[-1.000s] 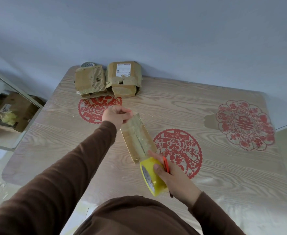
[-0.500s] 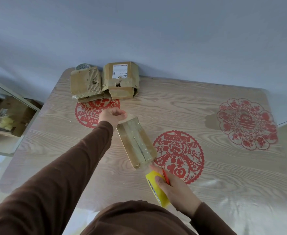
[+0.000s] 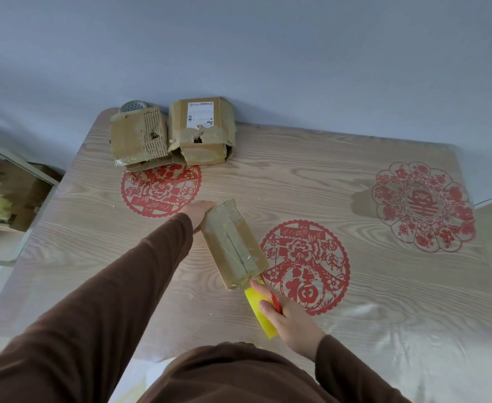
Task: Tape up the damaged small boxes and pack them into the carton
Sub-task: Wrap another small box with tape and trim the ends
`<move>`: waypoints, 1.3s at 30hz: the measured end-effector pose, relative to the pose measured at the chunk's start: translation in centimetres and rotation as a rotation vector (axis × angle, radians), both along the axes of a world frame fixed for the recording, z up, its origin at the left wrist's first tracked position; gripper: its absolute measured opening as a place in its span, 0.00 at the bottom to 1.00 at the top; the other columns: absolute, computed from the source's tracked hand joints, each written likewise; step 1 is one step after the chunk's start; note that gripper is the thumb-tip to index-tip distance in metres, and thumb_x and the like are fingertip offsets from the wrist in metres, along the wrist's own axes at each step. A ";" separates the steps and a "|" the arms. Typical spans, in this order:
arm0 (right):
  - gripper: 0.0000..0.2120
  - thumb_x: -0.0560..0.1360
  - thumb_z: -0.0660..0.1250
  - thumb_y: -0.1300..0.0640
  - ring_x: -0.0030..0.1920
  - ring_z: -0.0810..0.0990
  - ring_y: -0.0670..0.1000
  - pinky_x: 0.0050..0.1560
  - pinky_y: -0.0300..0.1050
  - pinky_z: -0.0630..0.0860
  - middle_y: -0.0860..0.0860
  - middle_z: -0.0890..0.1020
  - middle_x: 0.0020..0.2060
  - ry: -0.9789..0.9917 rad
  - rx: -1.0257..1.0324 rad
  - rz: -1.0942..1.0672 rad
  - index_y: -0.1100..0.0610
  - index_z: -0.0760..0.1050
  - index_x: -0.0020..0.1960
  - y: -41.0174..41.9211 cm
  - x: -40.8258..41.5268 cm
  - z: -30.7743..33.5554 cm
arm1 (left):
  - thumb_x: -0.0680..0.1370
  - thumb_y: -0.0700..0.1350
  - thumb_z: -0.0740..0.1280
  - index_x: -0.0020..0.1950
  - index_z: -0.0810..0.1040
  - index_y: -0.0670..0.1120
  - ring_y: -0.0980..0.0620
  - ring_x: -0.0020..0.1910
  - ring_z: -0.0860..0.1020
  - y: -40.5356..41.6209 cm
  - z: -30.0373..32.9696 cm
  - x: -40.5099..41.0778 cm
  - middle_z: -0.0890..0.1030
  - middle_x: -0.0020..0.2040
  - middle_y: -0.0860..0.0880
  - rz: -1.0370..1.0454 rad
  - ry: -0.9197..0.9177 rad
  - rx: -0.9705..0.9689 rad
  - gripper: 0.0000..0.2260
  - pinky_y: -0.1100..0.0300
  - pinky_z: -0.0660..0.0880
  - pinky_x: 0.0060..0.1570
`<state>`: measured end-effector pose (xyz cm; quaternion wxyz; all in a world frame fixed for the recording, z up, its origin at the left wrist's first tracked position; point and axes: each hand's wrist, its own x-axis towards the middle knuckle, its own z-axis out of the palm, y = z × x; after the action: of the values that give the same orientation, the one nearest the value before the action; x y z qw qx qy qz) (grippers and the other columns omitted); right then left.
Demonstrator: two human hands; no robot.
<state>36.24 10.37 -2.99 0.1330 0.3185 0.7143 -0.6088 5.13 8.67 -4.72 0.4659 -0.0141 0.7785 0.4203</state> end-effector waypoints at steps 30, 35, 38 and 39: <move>0.18 0.83 0.59 0.47 0.61 0.77 0.38 0.63 0.39 0.72 0.36 0.77 0.63 0.310 0.017 -0.184 0.44 0.71 0.72 3.2 -4.9 6.8 | 0.73 0.62 0.73 0.70 0.71 0.66 0.42 0.67 0.68 -5.8 -0.3 -0.3 0.64 0.70 0.49 -0.327 0.331 0.093 0.26 0.45 0.73 0.67; 0.22 0.83 0.60 0.48 0.71 0.69 0.38 0.73 0.39 0.65 0.41 0.70 0.73 0.378 -0.042 -0.064 0.47 0.67 0.77 4.0 -10.3 10.5 | 0.78 0.61 0.67 0.69 0.77 0.51 0.41 0.66 0.74 -8.0 0.0 -0.9 0.78 0.67 0.44 0.038 0.311 -0.001 0.23 0.53 0.70 0.59; 0.21 0.82 0.61 0.43 0.70 0.73 0.50 0.73 0.54 0.69 0.48 0.74 0.71 0.367 -0.035 -0.102 0.46 0.72 0.73 4.1 -13.5 10.7 | 0.79 0.67 0.59 0.68 0.77 0.47 0.43 0.66 0.75 -9.9 2.7 0.3 0.78 0.65 0.45 0.128 0.804 0.121 0.29 0.51 0.70 0.64; 0.22 0.81 0.62 0.41 0.68 0.75 0.52 0.71 0.57 0.71 0.50 0.76 0.69 0.365 -0.027 -0.110 0.46 0.73 0.72 4.0 -14.5 10.8 | 0.77 0.70 0.57 0.71 0.74 0.49 0.44 0.69 0.73 -10.6 3.4 1.0 0.76 0.68 0.46 0.028 0.909 0.192 0.32 0.48 0.68 0.67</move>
<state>21.73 14.34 7.81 -0.0280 0.2393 0.6998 -0.6724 6.15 -1.98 -1.29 0.0709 0.2043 0.8611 0.4602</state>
